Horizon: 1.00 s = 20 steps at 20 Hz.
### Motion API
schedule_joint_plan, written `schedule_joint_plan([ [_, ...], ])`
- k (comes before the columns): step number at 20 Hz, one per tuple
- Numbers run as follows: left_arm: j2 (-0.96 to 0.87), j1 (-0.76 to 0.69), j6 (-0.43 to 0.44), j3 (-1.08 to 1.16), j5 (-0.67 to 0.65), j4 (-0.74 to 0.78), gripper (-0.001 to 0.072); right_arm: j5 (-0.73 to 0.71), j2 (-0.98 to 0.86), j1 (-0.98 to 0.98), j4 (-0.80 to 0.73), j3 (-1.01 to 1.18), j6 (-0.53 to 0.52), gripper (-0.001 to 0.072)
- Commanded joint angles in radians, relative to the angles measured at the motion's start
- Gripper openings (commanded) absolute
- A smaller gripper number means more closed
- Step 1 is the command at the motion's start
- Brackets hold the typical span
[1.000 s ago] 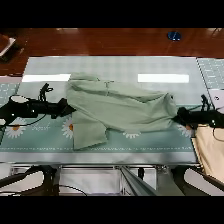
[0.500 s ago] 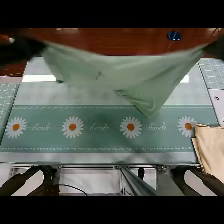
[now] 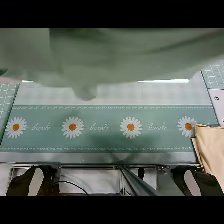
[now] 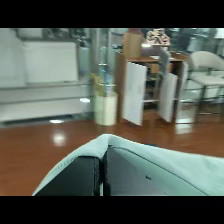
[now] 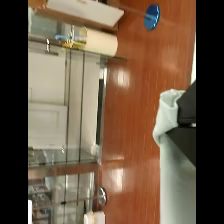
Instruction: Fold the shirts.
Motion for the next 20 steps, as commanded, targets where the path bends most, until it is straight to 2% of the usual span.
schedule_joint_plan([
  [1,0.154,-0.073,-0.098,0.021,-0.017,0.344,0.0019,0.137,0.097,0.0,-0.137,0.014,0.051,0.0023],
  [3,0.194,-0.18,-0.173,0.009,-0.039,0.504,0.0019,0.203,0.098,0.0,-0.141,0.006,0.061,0.0023],
  [6,0.19,-0.286,-0.192,-0.056,-0.084,0.621,0.0019,0.207,0.096,0.0,-0.131,-0.068,0.066,0.0023],
  [8,0.171,-0.306,-0.237,-0.159,-0.076,0.636,0.0019,0.202,0.096,0.0,-0.095,-0.172,0.066,0.0023],
  [13,0.019,-0.31,-0.24,-0.467,-0.044,0.549,0.0019,0.11,0.034,0.001,-0.044,-0.53,0.015,0.0023],
  [16,-0.158,-0.319,-0.233,-0.586,0.103,0.476,0.0019,0.012,-0.124,0.002,0.08,-0.652,-0.073,0.0023],
  [20,-0.46,-0.371,-0.248,-0.576,0.325,0.454,0.0019,-0.093,-0.446,0.002,0.18,-0.658,-0.153,0.0023],
])
